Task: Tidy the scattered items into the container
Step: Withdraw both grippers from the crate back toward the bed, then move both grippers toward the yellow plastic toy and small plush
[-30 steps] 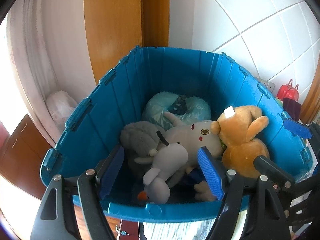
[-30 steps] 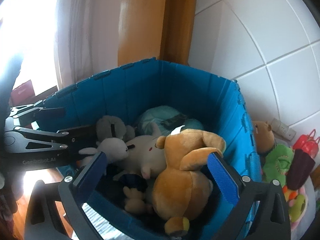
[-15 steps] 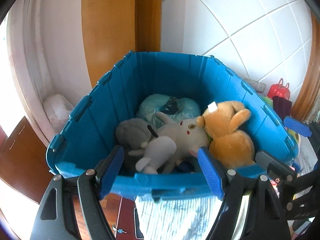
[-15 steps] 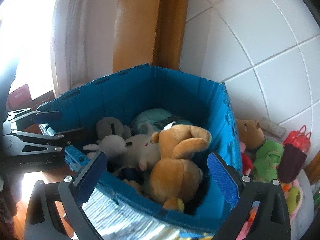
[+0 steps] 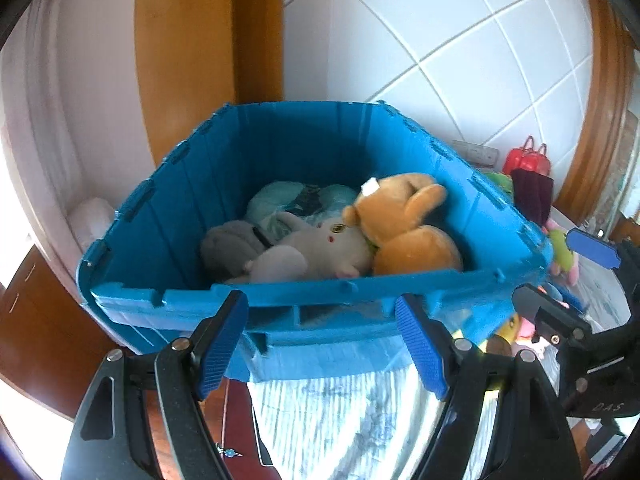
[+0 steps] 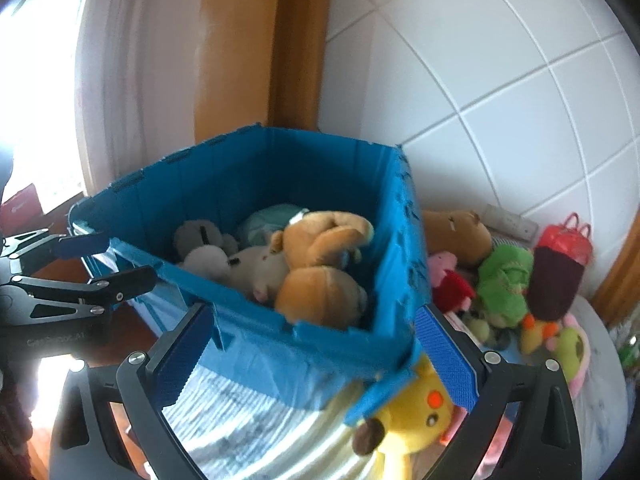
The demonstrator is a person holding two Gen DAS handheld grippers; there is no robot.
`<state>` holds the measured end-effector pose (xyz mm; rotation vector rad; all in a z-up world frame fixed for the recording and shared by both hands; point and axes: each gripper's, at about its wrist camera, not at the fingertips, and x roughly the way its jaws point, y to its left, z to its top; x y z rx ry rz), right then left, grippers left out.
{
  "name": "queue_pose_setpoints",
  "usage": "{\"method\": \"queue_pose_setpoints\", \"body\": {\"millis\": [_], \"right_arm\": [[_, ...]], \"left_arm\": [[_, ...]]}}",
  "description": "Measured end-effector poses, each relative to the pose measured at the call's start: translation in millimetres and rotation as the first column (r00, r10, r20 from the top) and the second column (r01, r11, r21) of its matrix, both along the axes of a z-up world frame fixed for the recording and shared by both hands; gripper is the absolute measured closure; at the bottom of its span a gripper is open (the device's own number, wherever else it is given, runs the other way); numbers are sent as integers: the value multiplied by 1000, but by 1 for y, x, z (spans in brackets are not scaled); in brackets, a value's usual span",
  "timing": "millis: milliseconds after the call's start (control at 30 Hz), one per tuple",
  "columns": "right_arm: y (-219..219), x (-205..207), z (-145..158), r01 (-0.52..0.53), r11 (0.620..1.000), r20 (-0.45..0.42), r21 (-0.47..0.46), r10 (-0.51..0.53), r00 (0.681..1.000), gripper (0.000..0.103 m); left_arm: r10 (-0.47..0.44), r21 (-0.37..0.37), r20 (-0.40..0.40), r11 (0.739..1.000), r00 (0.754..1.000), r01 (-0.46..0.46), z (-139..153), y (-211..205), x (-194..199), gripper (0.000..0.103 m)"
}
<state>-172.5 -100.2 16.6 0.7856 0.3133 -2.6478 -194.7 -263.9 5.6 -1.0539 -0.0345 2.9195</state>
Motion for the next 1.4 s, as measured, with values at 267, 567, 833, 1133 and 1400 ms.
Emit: {"method": "queue_pose_setpoints", "body": {"millis": [267,567,833,1133,1400], "right_arm": [[38,18,-2,46,999,5,-10,-46,999,1],[101,29,-6,56,998,15,-17,-55,998,1],[166,43,-16,74,997,41,-38,-72,997,1],[245,66,-34,100,994,86,-54,-95,992,1],[299,81,-46,157,986,117,-60,-149,982,1]], "left_arm": [[-45,-12,12,999,999,46,-3,45,13,27],[-56,-18,30,998,998,57,-10,110,32,27],[-71,-30,64,997,995,73,-23,173,51,27],[-96,-31,99,995,990,99,-39,244,76,27],[-140,-42,136,988,981,147,-49,292,81,27]]}}
